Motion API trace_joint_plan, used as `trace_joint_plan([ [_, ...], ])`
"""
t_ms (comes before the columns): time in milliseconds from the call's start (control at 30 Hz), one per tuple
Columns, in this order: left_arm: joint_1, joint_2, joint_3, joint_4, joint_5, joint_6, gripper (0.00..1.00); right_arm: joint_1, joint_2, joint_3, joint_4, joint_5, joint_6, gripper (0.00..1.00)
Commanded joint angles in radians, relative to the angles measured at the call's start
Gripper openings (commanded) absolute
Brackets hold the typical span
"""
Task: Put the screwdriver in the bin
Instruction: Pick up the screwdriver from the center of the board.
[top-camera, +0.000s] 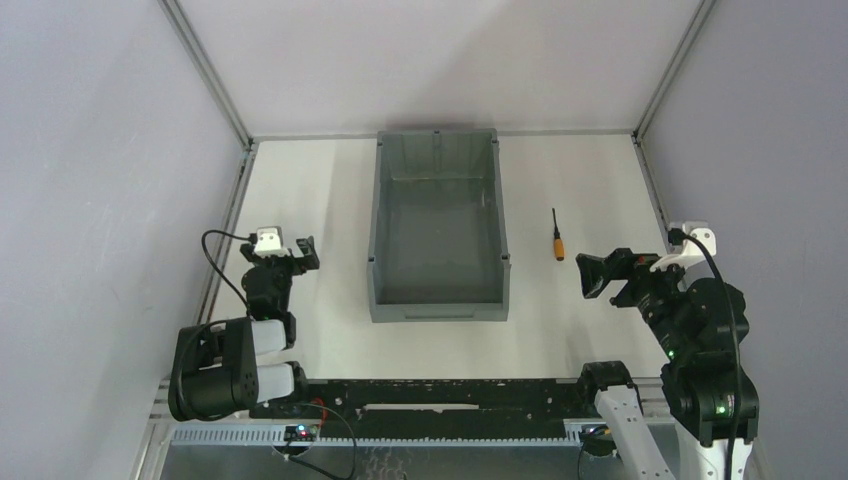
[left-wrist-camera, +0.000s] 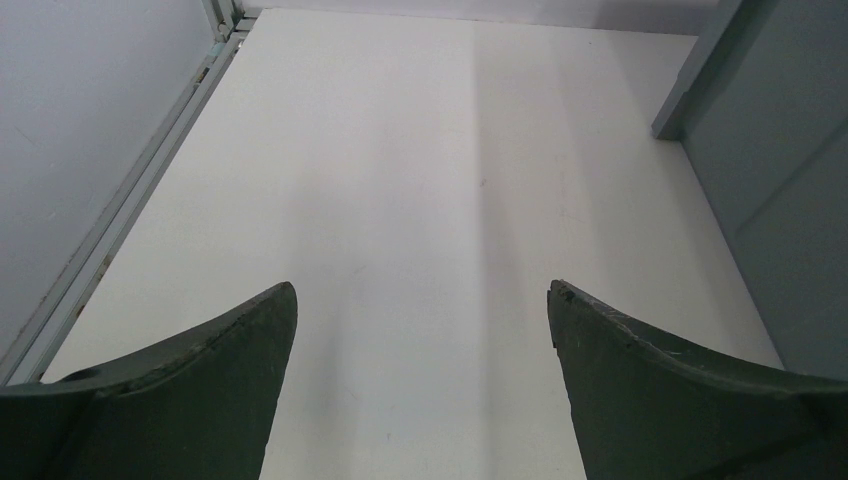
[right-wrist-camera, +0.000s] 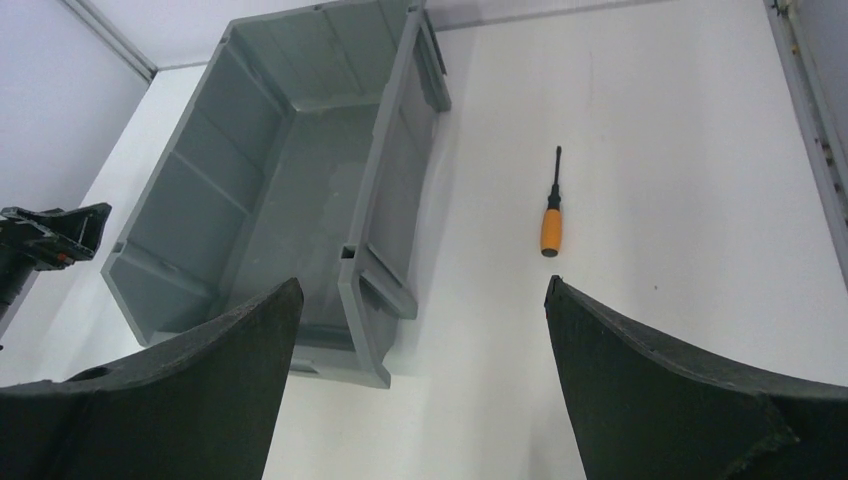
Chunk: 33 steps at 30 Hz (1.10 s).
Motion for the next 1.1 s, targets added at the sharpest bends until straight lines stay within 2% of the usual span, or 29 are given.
trace_joint_plan([
  [0,-0.006,-0.014,0.042,0.021,-0.003,-0.006,1.0,-0.003,0.054,0.048,0.072,-0.032,-0.052,1.0],
  [267,-0.005,-0.014,0.042,0.02,-0.003,-0.006,1.0,-0.003,0.2,0.176,0.102,0.017,-0.092,1.0],
  [567,-0.005,-0.015,0.042,0.021,-0.003,-0.006,1.0,-0.003,0.448,0.29,0.108,0.093,-0.143,1.0],
  [1067,-0.006,-0.015,0.042,0.021,-0.003,-0.006,1.0,-0.004,0.889,0.45,-0.016,0.137,-0.14,0.95],
])
